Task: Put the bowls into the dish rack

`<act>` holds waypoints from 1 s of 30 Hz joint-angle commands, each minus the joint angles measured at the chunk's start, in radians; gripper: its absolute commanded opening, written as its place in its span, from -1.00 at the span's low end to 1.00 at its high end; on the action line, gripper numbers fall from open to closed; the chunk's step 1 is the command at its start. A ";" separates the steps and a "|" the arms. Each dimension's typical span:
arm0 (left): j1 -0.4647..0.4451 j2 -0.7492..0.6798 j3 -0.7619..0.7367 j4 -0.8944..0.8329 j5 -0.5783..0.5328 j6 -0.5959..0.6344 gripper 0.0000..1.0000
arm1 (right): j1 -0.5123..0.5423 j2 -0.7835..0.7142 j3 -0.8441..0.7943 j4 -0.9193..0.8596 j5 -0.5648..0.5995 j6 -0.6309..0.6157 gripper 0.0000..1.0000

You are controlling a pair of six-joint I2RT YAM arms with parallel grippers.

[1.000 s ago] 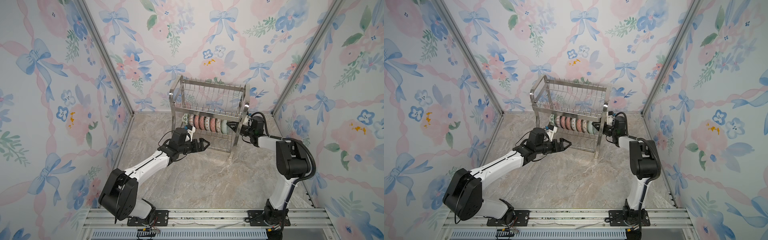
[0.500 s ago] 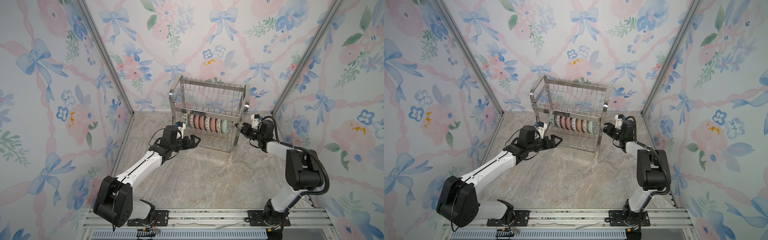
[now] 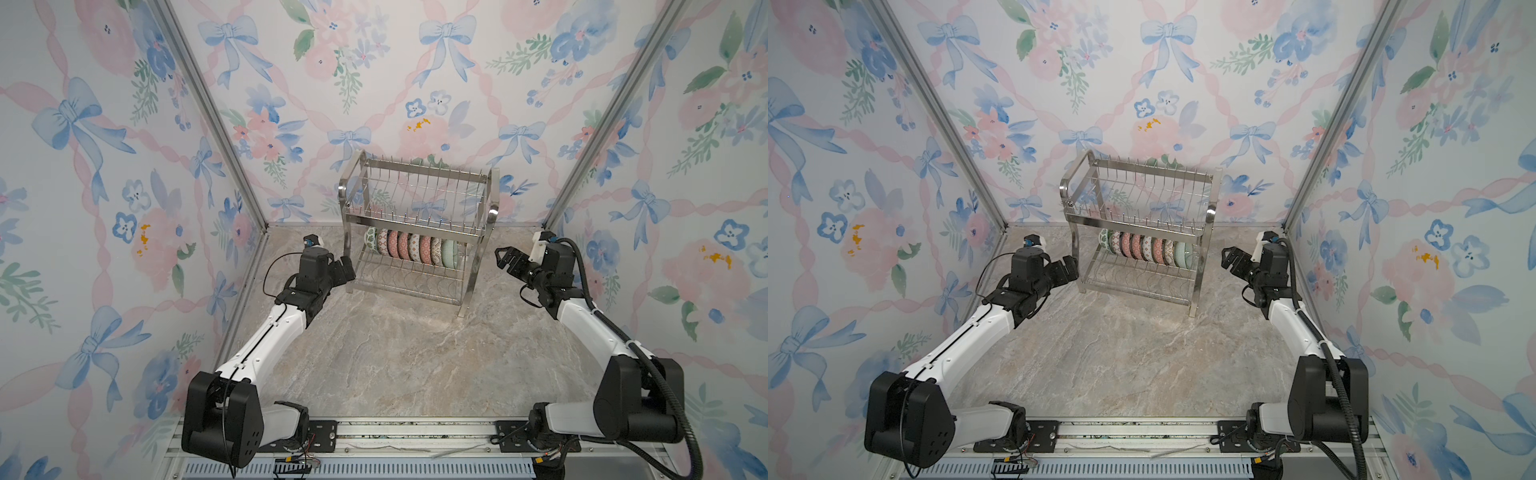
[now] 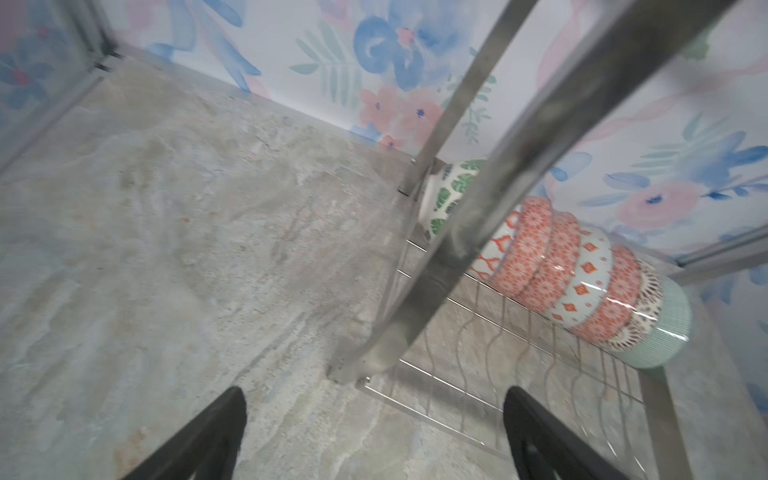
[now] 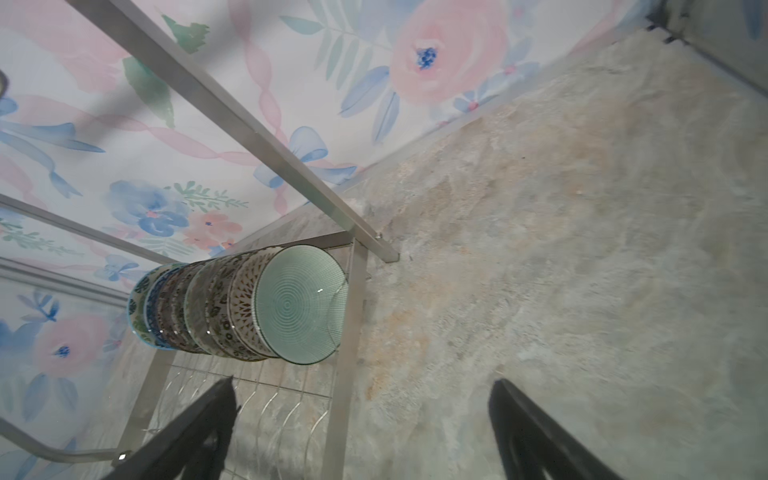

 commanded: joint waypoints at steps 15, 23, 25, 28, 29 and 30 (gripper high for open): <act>0.194 0.128 -0.441 0.679 -0.434 0.271 0.96 | 0.062 -0.159 -0.442 0.375 0.767 -0.155 0.93; 0.213 0.213 -0.493 0.889 -0.212 0.346 0.96 | 0.241 -0.068 -0.509 0.595 0.936 -0.472 0.93; 0.192 0.227 -0.488 0.902 -0.216 0.375 0.96 | 0.275 -0.021 -0.546 0.711 0.953 -0.512 0.93; 0.148 0.252 -0.486 0.937 -0.230 0.430 0.96 | 0.341 0.033 -0.596 0.921 0.958 -0.621 0.93; 0.139 0.253 -0.490 0.950 -0.221 0.449 0.96 | 0.353 0.054 -0.609 0.985 0.956 -0.640 0.93; 0.134 0.252 -0.498 0.965 -0.196 0.465 0.96 | 0.365 0.080 -0.620 1.049 0.956 -0.663 0.93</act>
